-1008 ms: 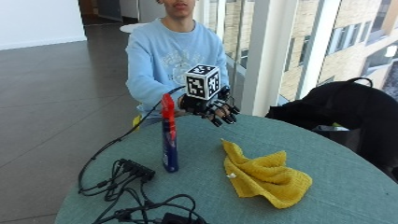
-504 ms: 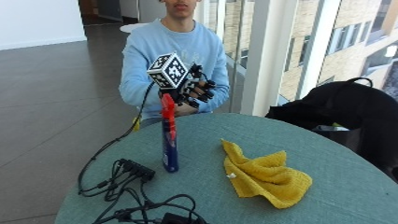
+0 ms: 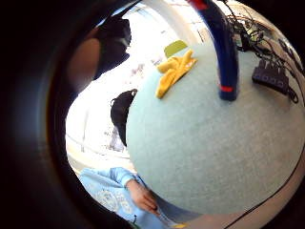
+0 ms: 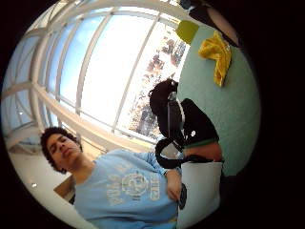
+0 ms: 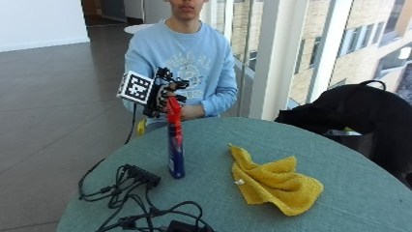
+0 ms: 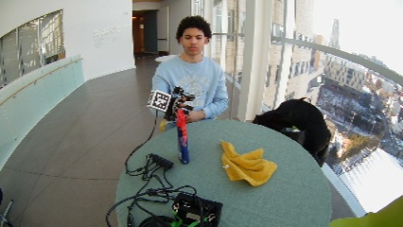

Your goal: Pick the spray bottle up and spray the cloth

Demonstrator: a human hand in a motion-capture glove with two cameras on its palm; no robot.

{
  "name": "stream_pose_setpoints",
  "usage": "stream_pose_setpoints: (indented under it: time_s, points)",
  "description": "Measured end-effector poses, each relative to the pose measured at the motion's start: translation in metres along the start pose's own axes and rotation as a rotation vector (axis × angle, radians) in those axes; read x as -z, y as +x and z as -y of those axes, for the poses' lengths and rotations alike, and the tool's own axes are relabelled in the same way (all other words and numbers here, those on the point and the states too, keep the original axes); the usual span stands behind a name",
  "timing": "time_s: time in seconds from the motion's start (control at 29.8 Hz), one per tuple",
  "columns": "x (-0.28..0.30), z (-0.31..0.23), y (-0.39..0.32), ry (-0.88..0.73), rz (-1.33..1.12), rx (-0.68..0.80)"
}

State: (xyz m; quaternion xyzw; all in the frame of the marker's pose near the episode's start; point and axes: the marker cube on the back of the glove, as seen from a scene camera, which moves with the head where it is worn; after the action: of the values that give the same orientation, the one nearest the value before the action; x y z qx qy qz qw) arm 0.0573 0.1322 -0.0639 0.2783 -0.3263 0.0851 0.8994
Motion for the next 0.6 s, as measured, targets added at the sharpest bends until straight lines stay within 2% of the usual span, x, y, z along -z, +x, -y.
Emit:
stream_pose_setpoints:
  time_s: [0.3, 0.6]
  points:
    - [0.029, 0.005, 0.027, 0.112, 0.055, -0.072]
    - [0.034, 0.014, 0.053, 0.146, 0.054, -0.127]
